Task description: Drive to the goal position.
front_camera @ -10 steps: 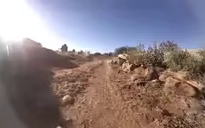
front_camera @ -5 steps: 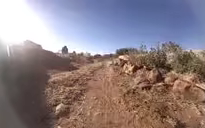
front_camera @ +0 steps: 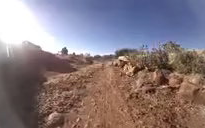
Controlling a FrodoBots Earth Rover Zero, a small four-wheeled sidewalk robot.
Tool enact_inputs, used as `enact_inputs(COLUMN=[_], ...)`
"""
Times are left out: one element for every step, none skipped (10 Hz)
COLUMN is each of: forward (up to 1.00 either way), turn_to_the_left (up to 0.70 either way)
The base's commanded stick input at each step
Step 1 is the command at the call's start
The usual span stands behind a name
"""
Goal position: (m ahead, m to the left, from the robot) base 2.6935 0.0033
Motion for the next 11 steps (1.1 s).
enact_inputs(forward=[0.5,0.5,0.5,0.5,0.5,0.5,0.5,0.5,0.5,0.5,0.5], turn_to_the_left=[0.0,0.0,0.0,0.0,0.0,0.0,0.0,0.0,0.0,0.0,0.0])
